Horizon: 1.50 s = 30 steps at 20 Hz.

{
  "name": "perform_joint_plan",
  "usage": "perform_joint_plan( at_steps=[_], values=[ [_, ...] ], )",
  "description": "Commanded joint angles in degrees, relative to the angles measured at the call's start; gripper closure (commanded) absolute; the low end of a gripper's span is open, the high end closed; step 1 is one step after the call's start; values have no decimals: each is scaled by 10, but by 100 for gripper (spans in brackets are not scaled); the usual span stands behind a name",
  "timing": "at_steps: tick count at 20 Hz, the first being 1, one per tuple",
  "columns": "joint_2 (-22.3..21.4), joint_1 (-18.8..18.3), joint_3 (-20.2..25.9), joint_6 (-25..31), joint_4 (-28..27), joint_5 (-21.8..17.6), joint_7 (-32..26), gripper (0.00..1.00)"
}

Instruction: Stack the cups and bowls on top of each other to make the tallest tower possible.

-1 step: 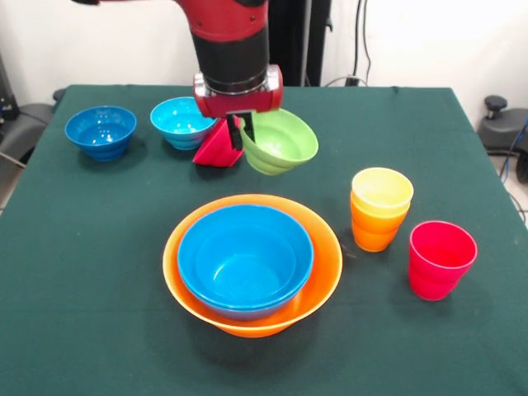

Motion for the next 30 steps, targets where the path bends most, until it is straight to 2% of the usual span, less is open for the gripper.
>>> perform_joint_plan(
  at_steps=[1,9,13,21,30],
  values=[
    [-11,-4,57,82,-50,31,-91,100],
    [-2,-7,64,128,-111,50,-83,100],
    [12,-4,61,115,-135,44,-75,100],
    [25,-3,54,140,-184,44,-69,100],
    [55,1,54,116,-231,38,-70,100]
  ],
)
